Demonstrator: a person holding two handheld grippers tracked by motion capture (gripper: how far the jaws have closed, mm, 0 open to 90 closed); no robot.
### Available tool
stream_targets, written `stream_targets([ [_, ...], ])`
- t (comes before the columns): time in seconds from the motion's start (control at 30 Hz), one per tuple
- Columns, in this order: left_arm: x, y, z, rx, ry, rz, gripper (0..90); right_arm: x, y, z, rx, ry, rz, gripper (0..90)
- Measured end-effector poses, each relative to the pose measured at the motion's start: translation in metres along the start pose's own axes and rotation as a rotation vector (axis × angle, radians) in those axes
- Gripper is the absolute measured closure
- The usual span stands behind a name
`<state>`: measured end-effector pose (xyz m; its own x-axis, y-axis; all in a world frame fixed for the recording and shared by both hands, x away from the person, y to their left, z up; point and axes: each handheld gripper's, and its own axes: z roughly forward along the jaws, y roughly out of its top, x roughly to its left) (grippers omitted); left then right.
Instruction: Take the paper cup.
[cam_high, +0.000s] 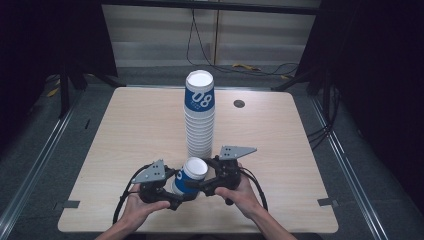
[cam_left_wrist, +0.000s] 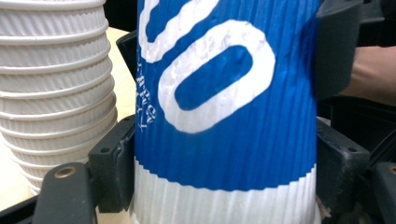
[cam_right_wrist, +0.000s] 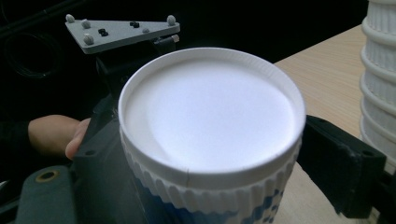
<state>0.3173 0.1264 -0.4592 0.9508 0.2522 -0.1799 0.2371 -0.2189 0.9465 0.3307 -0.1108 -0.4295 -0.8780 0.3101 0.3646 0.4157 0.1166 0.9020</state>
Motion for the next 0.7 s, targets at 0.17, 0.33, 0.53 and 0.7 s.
stream_targets([
  [0.17, 0.003, -0.003, -0.001, 0.007, -0.002, -0.017, 22.2, -0.001, 0.004, -0.002, 0.035, -0.014, -0.004, 14.2],
  [0.33, 0.007, -0.003, -0.003, 0.012, 0.005, -0.024, 22.2, -0.003, 0.007, -0.005, 0.033, -0.020, -0.002, 13.8],
  [0.53, 0.011, -0.001, -0.015, 0.032, 0.032, -0.022, 22.3, -0.003, 0.007, -0.013, 0.044, -0.032, 0.009, 14.3],
  [0.7, 0.016, 0.000, -0.020, 0.055, 0.046, -0.026, 22.4, -0.005, 0.008, -0.016, 0.049, -0.044, 0.008, 14.4],
])
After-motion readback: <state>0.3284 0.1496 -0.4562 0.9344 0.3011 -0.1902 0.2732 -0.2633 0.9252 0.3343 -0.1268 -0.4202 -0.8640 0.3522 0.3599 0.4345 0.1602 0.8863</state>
